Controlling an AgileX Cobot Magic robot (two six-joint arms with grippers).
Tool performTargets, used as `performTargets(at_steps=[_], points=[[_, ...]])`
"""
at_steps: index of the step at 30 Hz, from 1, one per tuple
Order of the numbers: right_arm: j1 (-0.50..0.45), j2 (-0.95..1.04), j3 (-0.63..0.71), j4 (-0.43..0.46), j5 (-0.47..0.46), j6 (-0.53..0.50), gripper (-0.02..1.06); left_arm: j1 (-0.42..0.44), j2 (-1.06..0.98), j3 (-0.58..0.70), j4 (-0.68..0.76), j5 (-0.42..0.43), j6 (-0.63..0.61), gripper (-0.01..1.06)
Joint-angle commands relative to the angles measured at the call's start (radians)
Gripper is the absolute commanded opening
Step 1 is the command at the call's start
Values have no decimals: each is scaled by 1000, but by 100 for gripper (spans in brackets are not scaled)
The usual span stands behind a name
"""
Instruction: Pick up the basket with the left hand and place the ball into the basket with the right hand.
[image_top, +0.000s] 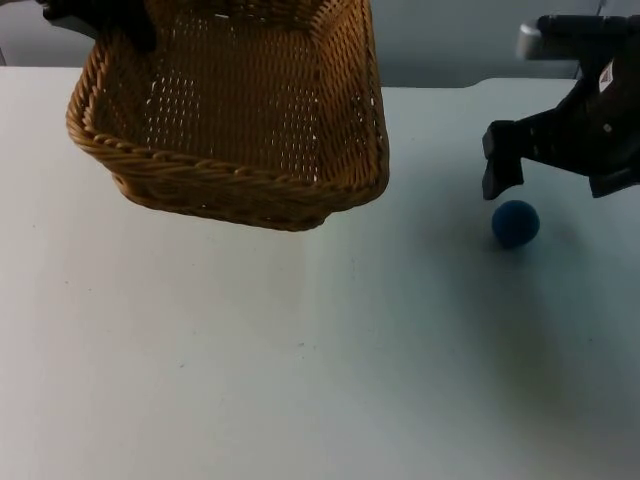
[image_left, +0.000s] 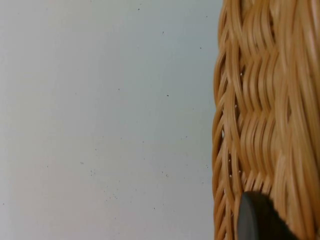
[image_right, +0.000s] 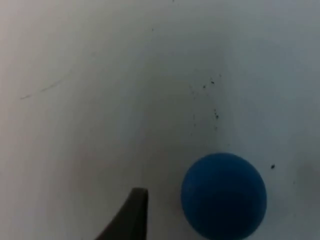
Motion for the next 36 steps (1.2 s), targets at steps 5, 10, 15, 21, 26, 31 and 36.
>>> performTargets(at_steps=[5, 10, 15, 21, 26, 31, 36], points=[[16, 45, -79, 2, 51, 6, 101, -5, -17, 0, -13, -15, -9, 0], [37, 84, -144, 2, 114, 12, 101, -5, -17, 0, -14, -17, -9, 0], [44, 135, -192, 1, 185, 38, 101, -5, -17, 0, -13, -19, -9, 0], [44, 162, -192, 1, 180, 38, 101, -5, -17, 0, -9, -23, -9, 0], [44, 180, -192, -4, 166, 38, 100, -5, -17, 0, -9, -26, -9, 0], [44, 184, -192, -5, 158, 38, 95, -5, -17, 0, -9, -26, -9, 0], [44, 184, -192, -8, 151, 38, 67, -5, -17, 0, -7, -25, -9, 0]])
